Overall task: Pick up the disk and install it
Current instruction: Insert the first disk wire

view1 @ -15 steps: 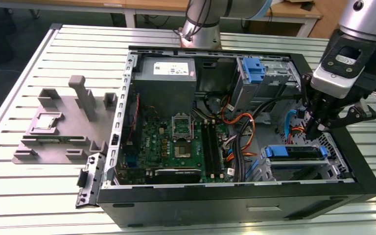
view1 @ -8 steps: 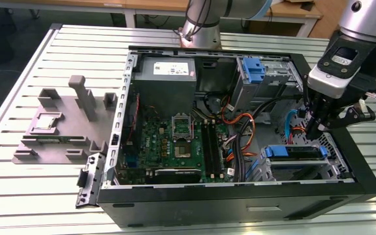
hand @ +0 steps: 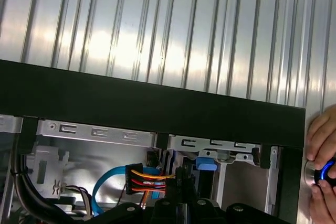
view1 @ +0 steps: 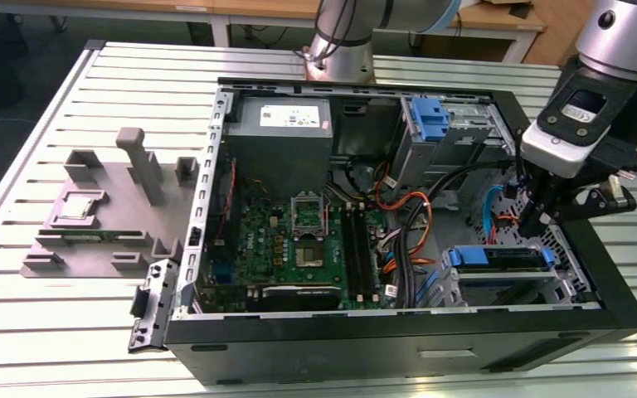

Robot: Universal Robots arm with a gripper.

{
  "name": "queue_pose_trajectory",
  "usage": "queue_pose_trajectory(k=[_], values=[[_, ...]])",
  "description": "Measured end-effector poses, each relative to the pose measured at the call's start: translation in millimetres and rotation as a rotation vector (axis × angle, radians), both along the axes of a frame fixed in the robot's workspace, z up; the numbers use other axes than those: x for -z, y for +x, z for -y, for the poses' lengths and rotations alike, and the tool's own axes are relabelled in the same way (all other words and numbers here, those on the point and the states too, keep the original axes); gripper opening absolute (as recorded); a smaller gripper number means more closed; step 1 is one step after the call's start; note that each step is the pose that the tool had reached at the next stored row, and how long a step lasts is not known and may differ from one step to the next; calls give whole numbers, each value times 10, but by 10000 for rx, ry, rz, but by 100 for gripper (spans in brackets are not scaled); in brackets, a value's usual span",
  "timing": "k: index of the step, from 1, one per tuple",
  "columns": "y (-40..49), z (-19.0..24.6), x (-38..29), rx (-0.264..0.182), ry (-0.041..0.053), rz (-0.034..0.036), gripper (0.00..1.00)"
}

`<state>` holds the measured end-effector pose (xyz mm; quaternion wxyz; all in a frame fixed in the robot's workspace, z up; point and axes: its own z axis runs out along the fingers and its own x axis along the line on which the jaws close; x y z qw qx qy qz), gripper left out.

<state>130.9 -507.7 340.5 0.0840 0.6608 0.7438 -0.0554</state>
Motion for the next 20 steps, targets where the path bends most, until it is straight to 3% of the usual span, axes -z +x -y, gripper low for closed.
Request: queue_pose_trajectory(k=[3,5,13,19,20], values=[[-48,24,0,-1,104,76,16],[-69,28,1,0,131,87,16],[-97,28,2,31,129,104,16],[-97,30,17,645,125,127,16],[-97,32,17,648,135,161,16]])
